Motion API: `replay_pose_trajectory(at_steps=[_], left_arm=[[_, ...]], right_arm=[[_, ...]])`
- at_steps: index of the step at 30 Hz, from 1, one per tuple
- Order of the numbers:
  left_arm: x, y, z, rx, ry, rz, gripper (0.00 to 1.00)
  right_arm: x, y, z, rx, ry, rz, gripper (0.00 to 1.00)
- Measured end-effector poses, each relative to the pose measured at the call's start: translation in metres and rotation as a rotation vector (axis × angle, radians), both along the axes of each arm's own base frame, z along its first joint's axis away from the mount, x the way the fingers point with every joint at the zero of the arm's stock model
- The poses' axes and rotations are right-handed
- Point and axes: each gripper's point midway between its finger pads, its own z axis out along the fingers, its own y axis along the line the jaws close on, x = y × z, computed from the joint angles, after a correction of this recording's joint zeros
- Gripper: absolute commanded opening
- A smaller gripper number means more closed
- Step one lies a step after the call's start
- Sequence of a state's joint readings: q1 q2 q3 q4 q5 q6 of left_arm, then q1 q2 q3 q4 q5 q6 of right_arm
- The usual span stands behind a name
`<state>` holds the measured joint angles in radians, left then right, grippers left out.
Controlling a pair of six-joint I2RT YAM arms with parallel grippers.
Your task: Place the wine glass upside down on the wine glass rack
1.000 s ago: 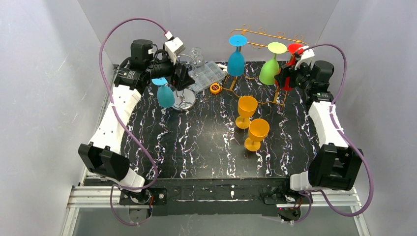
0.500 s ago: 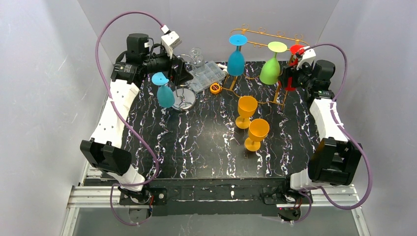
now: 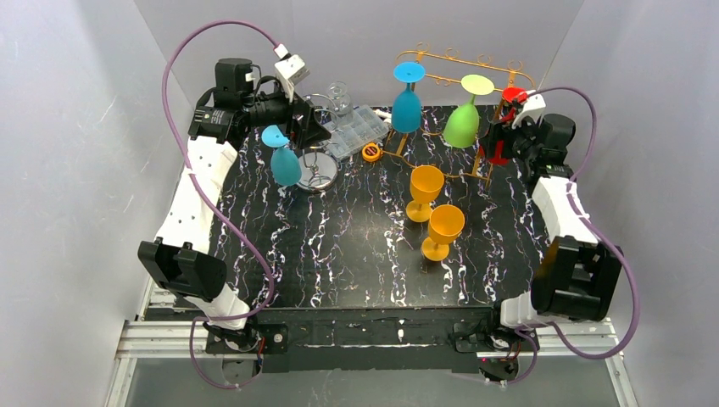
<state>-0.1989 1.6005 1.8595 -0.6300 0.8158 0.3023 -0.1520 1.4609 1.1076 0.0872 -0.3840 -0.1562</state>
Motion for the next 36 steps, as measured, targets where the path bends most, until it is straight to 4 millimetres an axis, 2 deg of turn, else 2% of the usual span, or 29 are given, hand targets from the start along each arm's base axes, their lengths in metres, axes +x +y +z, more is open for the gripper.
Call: replay_pose_trajectory(at_steps=[2, 4, 9, 12, 19, 23, 28, 36], left_arm=[[0.0, 0.0, 0.0, 0.001, -0.003, -0.003, 0.98], [0.0, 0.0, -0.001, 0.001, -0.002, -0.006, 0.98], [-0.001, -0.001, -0.003, 0.002, 0.003, -0.01, 0.98], [-0.001, -0.001, -0.006, 0.003, 0.008, -0.012, 0.98], [-0.002, -0.001, -0.007, 0.007, 0.007, -0.017, 0.98], [-0.002, -0.001, -0.007, 0.008, 0.006, -0.017, 0.98], [-0.001, 0.0, -0.007, 0.01, 0.004, -0.017, 0.98], [-0.001, 0.001, -0.007, 0.01, 0.004, -0.015, 0.98]], right_arm=[[-0.009, 0.002, 0.002, 0.007, -0.007, 0.002, 0.29], [-0.013, 0.005, 0.014, 0.014, -0.034, 0.012, 0.28], [-0.009, 0.011, 0.035, 0.024, -0.078, 0.038, 0.28], [-0.007, 0.013, 0.041, 0.029, -0.089, 0.053, 0.28], [-0.01, 0.031, 0.039, 0.057, -0.073, 0.117, 0.28], [-0.003, 0.039, 0.032, 0.068, -0.04, 0.146, 0.28], [0.003, 0.038, 0.021, 0.071, -0.004, 0.146, 0.27], [-0.001, 0.034, 0.018, 0.049, -0.004, 0.127, 0.27]])
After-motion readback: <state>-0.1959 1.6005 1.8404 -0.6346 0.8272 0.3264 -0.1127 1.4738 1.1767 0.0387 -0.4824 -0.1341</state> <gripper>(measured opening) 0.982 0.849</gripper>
